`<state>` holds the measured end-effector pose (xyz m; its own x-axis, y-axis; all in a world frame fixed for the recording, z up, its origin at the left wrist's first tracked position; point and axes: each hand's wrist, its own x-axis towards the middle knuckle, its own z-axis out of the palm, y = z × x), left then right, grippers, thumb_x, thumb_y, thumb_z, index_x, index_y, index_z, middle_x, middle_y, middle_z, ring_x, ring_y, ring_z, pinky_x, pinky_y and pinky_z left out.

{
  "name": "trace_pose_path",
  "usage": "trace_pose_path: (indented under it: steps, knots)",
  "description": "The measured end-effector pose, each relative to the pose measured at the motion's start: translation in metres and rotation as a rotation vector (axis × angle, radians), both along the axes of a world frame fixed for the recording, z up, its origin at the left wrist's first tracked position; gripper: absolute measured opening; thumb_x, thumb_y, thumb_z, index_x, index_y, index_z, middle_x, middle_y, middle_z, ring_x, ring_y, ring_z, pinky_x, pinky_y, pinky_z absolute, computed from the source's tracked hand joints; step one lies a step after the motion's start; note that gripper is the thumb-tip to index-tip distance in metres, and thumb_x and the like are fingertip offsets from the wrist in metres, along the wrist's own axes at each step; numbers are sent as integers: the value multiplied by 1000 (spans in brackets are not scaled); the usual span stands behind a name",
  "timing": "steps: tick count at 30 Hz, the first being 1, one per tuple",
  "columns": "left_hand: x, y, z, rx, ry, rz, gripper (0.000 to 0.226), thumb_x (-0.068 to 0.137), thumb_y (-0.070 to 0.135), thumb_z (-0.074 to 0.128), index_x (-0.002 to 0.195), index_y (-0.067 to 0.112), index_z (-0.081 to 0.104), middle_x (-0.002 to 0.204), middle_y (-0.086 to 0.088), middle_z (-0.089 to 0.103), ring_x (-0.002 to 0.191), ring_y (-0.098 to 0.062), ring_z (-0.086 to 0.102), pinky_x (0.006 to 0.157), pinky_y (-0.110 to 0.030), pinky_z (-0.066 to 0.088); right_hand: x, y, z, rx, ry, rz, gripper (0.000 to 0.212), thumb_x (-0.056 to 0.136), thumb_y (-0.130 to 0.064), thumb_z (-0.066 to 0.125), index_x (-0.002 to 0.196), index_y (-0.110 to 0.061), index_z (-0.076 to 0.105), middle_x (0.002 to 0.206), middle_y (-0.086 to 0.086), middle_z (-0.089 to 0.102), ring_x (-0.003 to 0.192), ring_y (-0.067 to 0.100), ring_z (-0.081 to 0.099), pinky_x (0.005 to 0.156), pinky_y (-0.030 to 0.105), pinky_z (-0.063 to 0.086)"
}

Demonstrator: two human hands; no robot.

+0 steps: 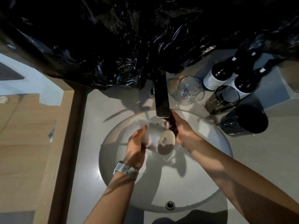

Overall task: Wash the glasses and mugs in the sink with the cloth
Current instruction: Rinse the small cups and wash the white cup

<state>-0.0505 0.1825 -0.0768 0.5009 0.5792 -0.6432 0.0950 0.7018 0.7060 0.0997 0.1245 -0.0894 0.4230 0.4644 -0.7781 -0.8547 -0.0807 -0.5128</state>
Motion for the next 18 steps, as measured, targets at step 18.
trace_pose_path:
  steps: [18]
  knots:
    - [31, -24, -22, -359, 238, 96, 34, 99, 43, 49, 101, 11, 61, 97, -15, 66, 85, -28, 63, 68, -37, 53, -22, -59, 20, -93, -1508, 648, 35, 84, -44, 61, 107, -19, 66, 118, 0, 50, 108, 18, 54, 98, 23, 40]
